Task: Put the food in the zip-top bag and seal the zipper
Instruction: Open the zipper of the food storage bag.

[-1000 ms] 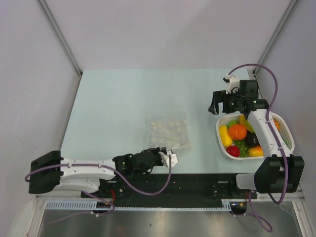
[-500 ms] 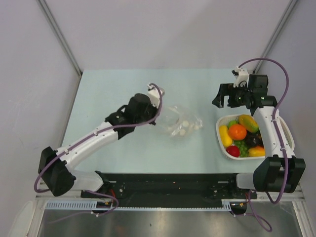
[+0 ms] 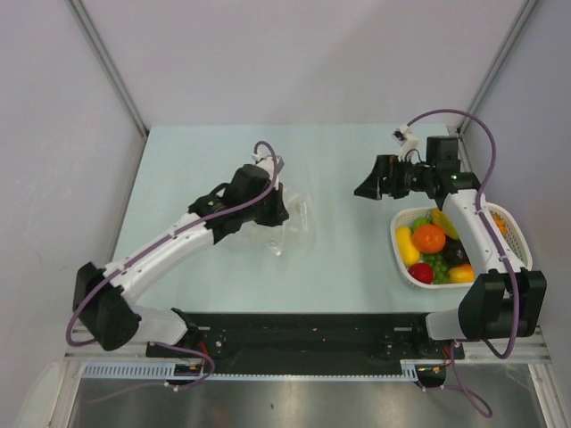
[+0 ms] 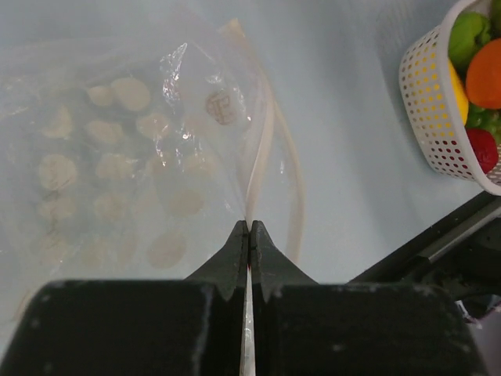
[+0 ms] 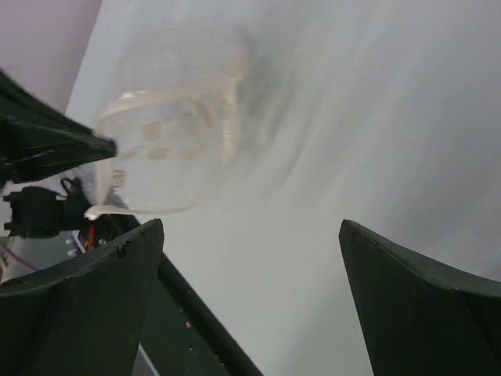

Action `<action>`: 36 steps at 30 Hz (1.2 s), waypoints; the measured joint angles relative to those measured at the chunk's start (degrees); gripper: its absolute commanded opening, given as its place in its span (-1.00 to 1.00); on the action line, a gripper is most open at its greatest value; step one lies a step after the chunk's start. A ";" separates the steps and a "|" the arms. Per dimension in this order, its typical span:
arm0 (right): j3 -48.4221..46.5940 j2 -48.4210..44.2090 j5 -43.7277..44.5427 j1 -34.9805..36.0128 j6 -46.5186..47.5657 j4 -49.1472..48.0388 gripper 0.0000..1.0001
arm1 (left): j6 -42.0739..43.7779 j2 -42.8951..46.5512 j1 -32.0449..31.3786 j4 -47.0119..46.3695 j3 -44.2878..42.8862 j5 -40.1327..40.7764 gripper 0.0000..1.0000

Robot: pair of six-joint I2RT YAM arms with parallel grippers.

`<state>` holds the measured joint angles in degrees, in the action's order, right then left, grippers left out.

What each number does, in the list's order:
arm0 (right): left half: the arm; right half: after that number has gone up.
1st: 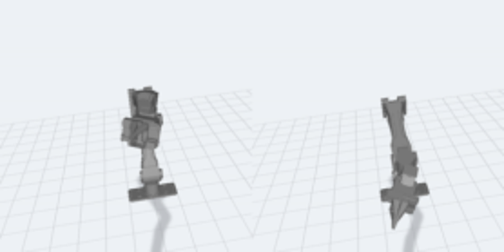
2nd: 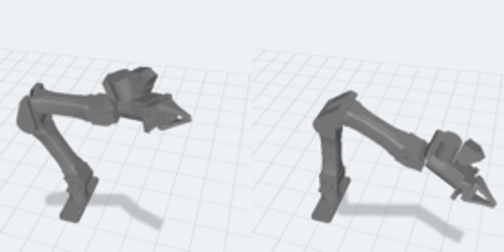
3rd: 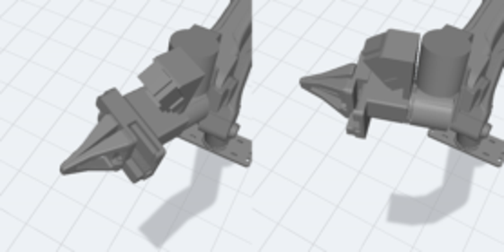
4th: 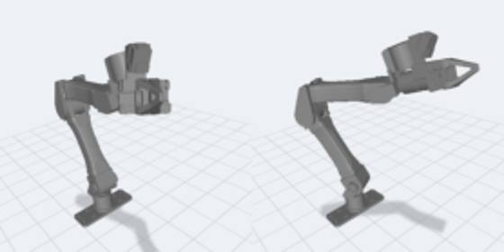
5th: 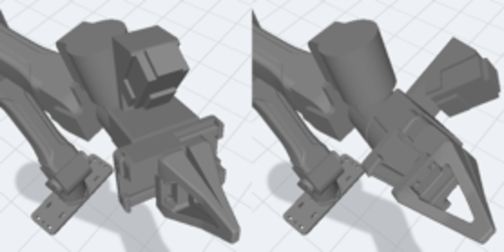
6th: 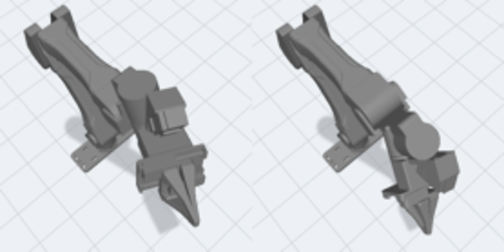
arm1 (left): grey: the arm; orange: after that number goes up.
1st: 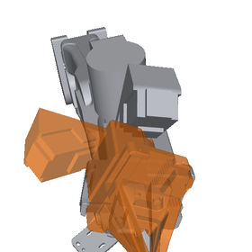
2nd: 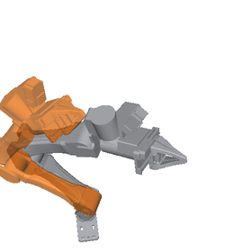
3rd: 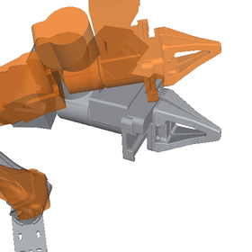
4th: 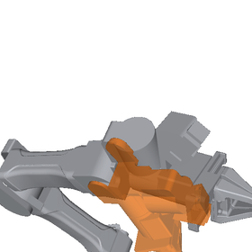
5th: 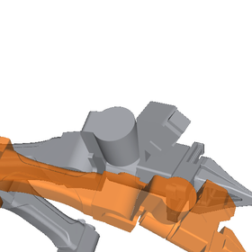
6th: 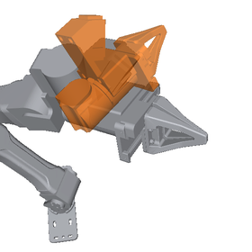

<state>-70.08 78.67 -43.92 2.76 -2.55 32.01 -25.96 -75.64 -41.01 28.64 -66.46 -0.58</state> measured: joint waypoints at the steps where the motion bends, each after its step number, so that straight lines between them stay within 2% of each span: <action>1: 0.63 0.28 -0.63 0.79 -0.59 -0.31 0.99 | -1.40 -1.75 -0.02 -0.22 0.00 -0.76 -0.99; 6: 4.42 2.25 -1.27 6.25 -4.17 -2.54 0.99 | -8.72 -9.33 -0.07 -2.16 0.00 -5.07 -0.99; 13: 5.38 7.26 4.90 13.00 -7.04 -5.40 0.96 | -14.51 -9.88 0.02 -7.39 -0.52 -9.66 -1.00; 14: 5.38 7.96 5.57 13.57 -7.15 -5.75 0.88 | -15.02 -9.75 0.24 -7.82 -0.52 -10.38 -0.99; 16: 5.38 9.64 6.62 14.69 -7.58 -6.47 0.66 | -15.69 -9.29 0.46 -8.70 -0.44 -11.28 -1.00; 17: 5.38 10.38 6.84 15.17 -7.93 -6.82 0.30 | -16.11 -8.70 0.70 -9.22 -0.11 -11.76 -0.99; 19: 5.35 11.56 6.95 15.93 -8.04 -7.32 -0.09 | -16.59 -6.97 1.18 -10.27 1.01 -12.37 -1.00; 20: 5.31 11.91 6.97 16.22 -7.85 -7.30 -0.53 | -16.70 -5.95 1.51 -10.60 1.73 -12.74 -0.99; 21: 5.22 12.35 6.97 16.50 -8.24 -7.26 -0.78 | -16.72 -4.81 1.90 -10.60 2.43 -13.05 -0.94; 22: 5.11 12.57 6.93 16.61 -7.56 -7.26 -1.00 | -16.63 -4.11 2.16 -10.60 2.82 -13.18 -0.69; 24: 4.79 12.76 6.49 16.90 -7.58 -6.99 -1.00 | -16.02 -2.91 2.69 -10.12 3.15 -13.09 -0.43; 25: 4.57 12.76 6.38 16.96 -7.08 -6.91 -1.00 | -14.88 -2.62 2.99 -9.84 3.15 -12.96 -0.11; 28: 3.72 12.46 6.29 17.40 -6.08 -6.51 -1.00 | -10.01 -2.12 3.19 -6.86 2.51 -11.04 0.26; 33: 0.92 9.09 6.62 19.85 -2.80 -3.76 -1.00 | 1.40 -2.12 2.27 0.79 -4.52 -4.96 0.67; 36: -0.35 6.69 6.69 21.77 -1.42 -3.04 -1.00 | 8.15 -1.79 -0.15 2.71 -9.86 -0.52 0.68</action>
<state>-70.43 85.36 -37.23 24.53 -3.97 28.97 -17.80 -77.43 -41.17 31.35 -76.31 -1.10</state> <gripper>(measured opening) 0.011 0.829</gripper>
